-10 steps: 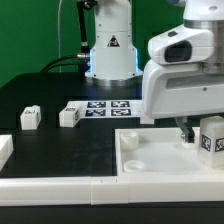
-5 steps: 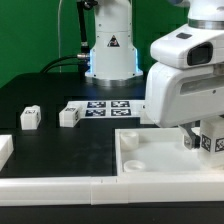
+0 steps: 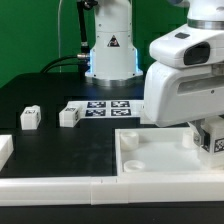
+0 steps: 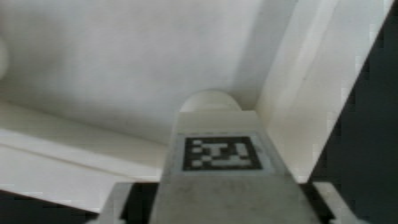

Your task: Assemble one leg

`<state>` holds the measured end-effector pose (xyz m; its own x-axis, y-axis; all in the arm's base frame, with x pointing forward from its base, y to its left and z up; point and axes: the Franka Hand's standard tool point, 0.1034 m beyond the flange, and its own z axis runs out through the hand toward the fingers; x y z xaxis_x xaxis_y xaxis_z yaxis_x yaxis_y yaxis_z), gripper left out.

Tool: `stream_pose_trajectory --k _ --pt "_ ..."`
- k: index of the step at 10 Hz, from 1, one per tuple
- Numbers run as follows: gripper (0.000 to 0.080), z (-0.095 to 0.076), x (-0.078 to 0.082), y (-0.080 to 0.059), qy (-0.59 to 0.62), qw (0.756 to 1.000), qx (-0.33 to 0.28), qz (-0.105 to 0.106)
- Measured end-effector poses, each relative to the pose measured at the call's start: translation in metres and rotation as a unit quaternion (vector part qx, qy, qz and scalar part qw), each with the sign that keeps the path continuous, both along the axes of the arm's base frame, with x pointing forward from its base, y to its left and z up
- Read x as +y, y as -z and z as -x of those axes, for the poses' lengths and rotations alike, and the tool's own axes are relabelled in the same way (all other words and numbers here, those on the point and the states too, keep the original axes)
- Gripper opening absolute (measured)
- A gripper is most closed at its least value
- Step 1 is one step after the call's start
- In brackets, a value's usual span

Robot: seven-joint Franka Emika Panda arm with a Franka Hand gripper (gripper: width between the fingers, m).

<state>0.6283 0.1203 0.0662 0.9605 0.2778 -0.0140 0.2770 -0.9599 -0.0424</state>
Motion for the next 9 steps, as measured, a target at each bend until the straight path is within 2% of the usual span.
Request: stream_pose_trajectory --k 2,4,5,7,8,9 --pt "0.0290 -0.0010 -0.0011 0.0004 0.134 0.991 -0.007 -0.002" --pt "0.0290 -0.0005 -0.0011 0.0009 0.281 0.960 -0.002 0.000" --pt "0.0291 -0.0005 -0.0010 0.0010 0.312 0.950 -0.001 0.000" --pt "0.0291 -0.0003 -0.0012 0.0015 0.458 0.889 0.007 0.001" --pt "0.0291 -0.0001 -0.0012 0.0017 0.498 0.867 0.008 0.003" --pt "0.0291 0.0002 -0.0004 0.0018 0.560 0.828 0.010 0.005"
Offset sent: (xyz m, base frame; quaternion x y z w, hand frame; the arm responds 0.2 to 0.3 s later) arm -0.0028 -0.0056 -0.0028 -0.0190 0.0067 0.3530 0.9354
